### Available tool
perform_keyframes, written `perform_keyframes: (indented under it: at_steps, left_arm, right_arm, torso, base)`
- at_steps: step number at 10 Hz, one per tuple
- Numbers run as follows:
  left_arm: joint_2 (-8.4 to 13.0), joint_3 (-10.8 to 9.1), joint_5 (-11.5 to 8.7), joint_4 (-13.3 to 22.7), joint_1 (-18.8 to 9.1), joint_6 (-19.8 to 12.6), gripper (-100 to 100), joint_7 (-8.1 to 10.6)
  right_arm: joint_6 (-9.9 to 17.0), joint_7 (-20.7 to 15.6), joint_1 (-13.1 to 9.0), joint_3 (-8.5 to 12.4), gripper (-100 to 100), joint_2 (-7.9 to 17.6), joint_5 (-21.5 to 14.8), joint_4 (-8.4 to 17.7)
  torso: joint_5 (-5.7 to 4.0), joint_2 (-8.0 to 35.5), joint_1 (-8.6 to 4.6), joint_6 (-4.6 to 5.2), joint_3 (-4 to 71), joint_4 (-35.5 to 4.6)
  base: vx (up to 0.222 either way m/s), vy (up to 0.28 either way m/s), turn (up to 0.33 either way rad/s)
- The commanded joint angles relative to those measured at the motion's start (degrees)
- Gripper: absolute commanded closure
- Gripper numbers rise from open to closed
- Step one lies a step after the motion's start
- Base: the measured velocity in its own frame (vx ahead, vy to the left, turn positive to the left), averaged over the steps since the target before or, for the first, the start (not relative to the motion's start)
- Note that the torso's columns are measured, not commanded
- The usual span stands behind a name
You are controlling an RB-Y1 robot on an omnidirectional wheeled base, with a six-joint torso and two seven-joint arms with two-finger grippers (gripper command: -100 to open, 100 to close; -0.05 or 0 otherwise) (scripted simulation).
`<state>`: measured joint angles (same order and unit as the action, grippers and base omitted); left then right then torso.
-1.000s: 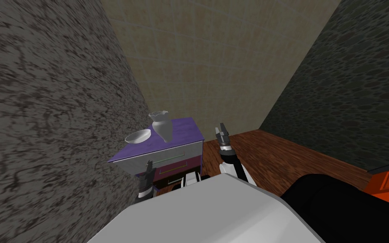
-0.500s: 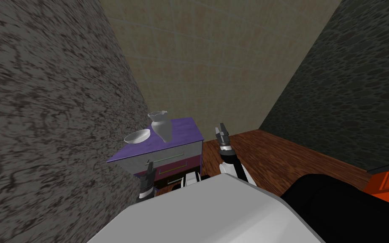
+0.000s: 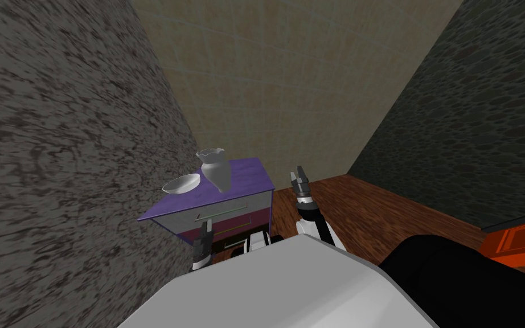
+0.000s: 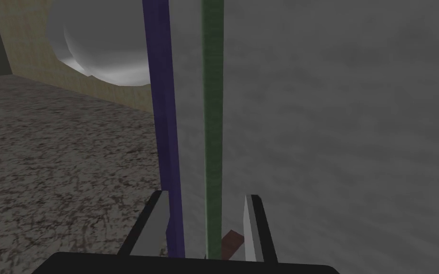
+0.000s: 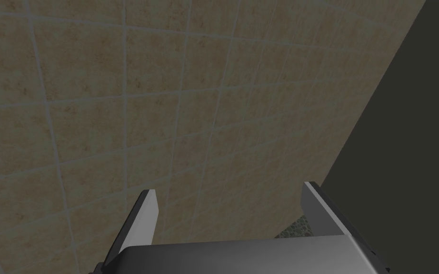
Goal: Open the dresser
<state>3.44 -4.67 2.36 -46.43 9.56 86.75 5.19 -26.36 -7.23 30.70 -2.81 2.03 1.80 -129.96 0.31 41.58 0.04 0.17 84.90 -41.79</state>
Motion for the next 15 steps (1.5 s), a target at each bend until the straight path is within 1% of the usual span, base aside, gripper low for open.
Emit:
perform_keyframes:
  at_steps: [1, 3, 9, 10, 11, 15]
  left_arm:
    - [-0.20, -0.52, -0.40, -0.01, -1.75, -2.12, -100, -0.75]
    - [-0.33, -1.11, -0.85, 0.17, -3.68, -3.81, -100, -1.50]
    - [-0.71, -2.91, -2.22, 0.72, -9.45, -8.90, -100, -3.75]
    - [-0.71, -2.69, -2.06, 0.79, -8.82, -8.20, -100, -3.50]
    - [-0.52, -2.01, -1.54, 0.44, -6.57, -6.36, 100, -2.62]
    - [-0.26, -0.81, -0.63, 0.08, -2.71, -2.96, 100, -1.12]
  right_arm:
    - [0.00, 0.00, 0.00, 0.00, 0, 0.00, 0.00, 0.00]
    - [0.01, 0.00, -0.02, 0.00, 0, 0.00, 0.00, 0.00]
    - [0.00, 0.00, -0.02, 0.00, 0, 0.00, 0.00, 0.00]
    - [0.00, 0.00, -0.01, 0.00, 0, 0.00, 0.00, 0.00]
    - [0.00, 0.00, -0.01, 0.00, 0, 0.00, 0.00, 0.00]
    - [0.00, 0.00, 0.01, 0.01, 0, 0.00, 0.00, 0.00]
  torso:
    - [-0.23, 0.49, 0.00, -0.13, -0.23, -0.36]
    - [-0.30, 1.06, 0.00, -0.16, -0.57, -0.60]
    - [-0.31, 0.69, -0.02, -0.17, -0.32, -0.49]
    - [-0.31, 0.69, -0.04, -0.17, -0.32, -0.49]
    - [-0.32, 0.60, -0.06, -0.19, -0.27, -0.47]
    - [-0.30, 0.71, 0.00, -0.16, -0.33, -0.50]
  base:
    - [-0.042, 0.008, -0.106]
    - [-0.084, 0.018, -0.096]
    - [-0.077, 0.018, -0.069]
    - [-0.030, 0.002, -0.013]
    - [0.065, -0.021, 0.135]
    - [0.103, -0.017, 0.090]
